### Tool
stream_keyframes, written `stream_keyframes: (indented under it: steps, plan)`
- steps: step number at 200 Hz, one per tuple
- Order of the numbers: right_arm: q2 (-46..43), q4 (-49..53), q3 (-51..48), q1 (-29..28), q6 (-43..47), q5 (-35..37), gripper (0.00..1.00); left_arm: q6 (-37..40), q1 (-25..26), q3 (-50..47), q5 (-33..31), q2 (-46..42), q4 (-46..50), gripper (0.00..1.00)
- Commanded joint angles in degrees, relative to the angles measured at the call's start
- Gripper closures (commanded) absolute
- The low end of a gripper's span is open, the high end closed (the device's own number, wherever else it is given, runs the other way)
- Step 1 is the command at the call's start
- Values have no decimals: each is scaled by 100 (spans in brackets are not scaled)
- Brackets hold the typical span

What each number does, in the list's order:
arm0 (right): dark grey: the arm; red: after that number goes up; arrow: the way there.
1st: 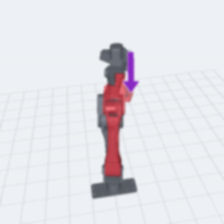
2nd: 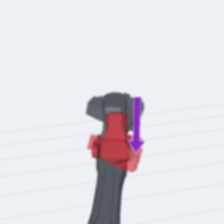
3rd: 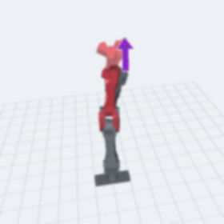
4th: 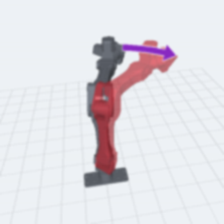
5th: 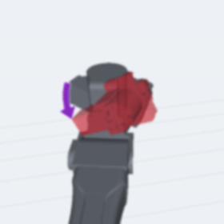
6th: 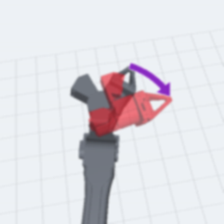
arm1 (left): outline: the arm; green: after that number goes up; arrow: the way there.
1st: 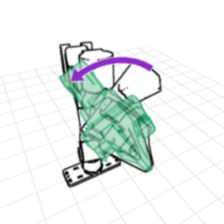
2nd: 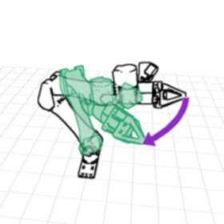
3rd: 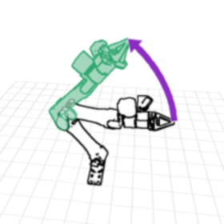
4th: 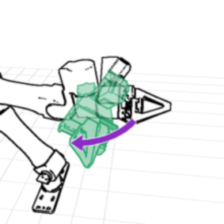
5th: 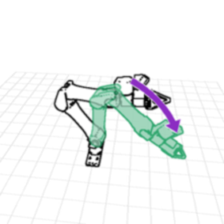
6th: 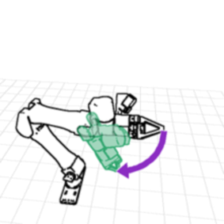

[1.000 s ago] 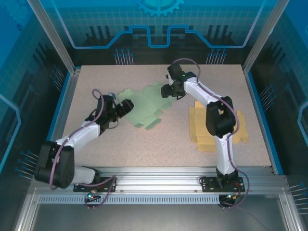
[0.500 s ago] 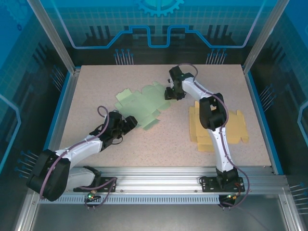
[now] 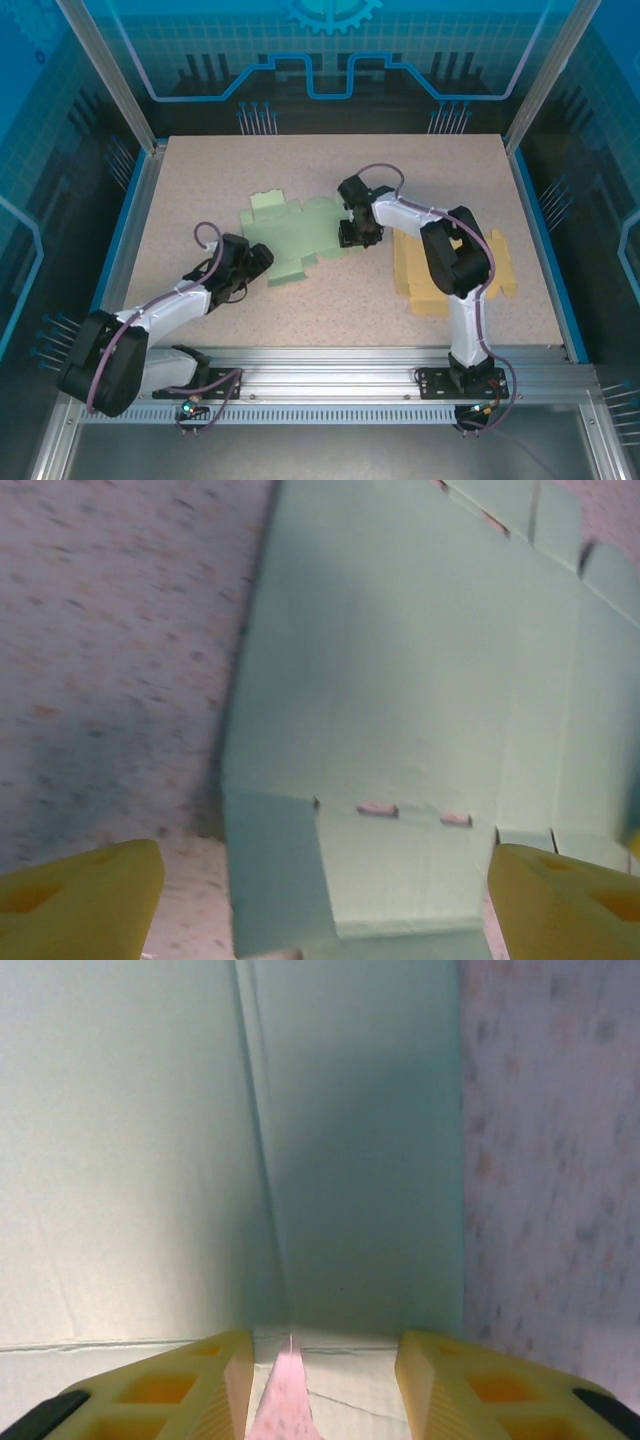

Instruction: Fold the paper box

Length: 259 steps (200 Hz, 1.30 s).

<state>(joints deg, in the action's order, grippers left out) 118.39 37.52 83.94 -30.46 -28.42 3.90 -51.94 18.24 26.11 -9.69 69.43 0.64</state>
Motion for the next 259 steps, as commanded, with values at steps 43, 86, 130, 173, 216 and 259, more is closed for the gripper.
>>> stream_keyframes:
  steps: [43,86,130,173,216,259]
  plan:
    - [-533,-262,-1231,-616,-890,53,55,-204,-295,-336,453,-117,247,16]
    - [-568,-168,-1175,-888,-924,244,54,-404,-164,-459,635,129,-88,23]
    - [-722,-164,-1211,-925,-910,312,54,-405,-98,-409,552,281,-122,44]
    - [-950,-231,-1299,-920,-919,232,54,-212,51,-257,401,258,34,74]
    - [-1374,-333,-1389,-920,-871,195,53,424,214,-37,384,162,-29,100]
    - [-2256,-245,-1528,-919,-555,364,48,2253,319,444,451,-328,50,100]
